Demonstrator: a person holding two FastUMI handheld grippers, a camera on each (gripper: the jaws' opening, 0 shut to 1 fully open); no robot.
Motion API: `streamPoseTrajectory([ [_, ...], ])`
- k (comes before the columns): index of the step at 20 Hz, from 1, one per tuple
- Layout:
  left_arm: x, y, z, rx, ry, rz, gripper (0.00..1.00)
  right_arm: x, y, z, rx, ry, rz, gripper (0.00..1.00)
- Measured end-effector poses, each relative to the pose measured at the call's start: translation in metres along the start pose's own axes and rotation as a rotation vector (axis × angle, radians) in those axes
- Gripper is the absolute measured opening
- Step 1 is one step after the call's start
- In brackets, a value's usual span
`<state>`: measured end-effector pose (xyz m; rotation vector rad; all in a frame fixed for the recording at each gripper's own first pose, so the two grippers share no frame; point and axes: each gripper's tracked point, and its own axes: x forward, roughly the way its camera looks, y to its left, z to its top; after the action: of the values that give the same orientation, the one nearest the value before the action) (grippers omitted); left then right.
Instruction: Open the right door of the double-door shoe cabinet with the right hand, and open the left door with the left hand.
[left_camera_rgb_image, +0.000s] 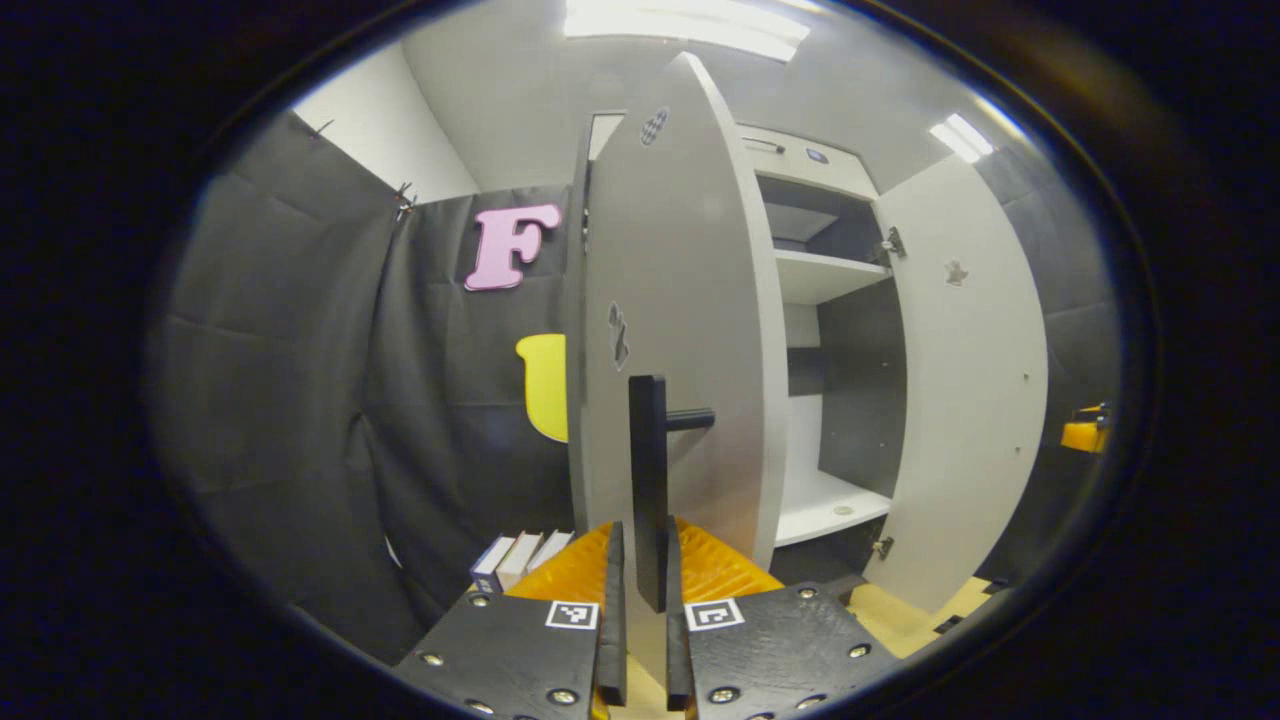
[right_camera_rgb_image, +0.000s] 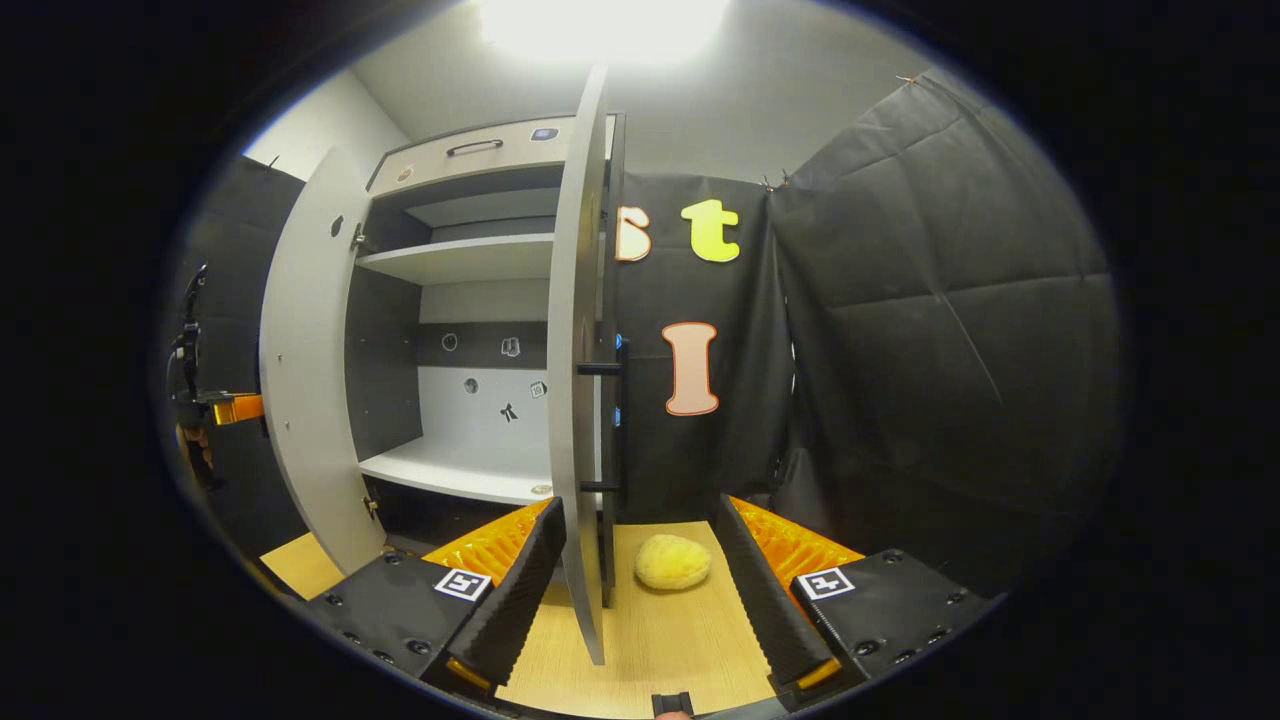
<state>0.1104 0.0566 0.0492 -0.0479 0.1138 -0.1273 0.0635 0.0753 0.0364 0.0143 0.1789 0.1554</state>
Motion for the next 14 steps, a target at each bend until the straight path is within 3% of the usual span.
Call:
streamPoseTrajectory([
  [3, -0.006, 0.036, -0.001, 0.002, -0.006, 0.068, 0.18, 0.000, 0.008, 0.004, -0.011, -0.004, 0.004, 0.95],
  [6, -0.017, 0.082, 0.005, 0.052, -0.030, 0.181, 0.02, -0.003, 0.016, 0.005, -0.015, -0.005, 0.009, 0.95],
  [8, -0.017, 0.071, 0.007, -0.018, -0.036, 0.096, 0.03, -0.003, 0.024, 0.010, -0.017, -0.009, 0.011, 0.95],
  [14, -0.016, 0.072, 0.001, 0.019, -0.022, 0.039, 0.00, -0.022, 0.063, 0.014, -0.034, -0.019, 0.006, 0.95],
])
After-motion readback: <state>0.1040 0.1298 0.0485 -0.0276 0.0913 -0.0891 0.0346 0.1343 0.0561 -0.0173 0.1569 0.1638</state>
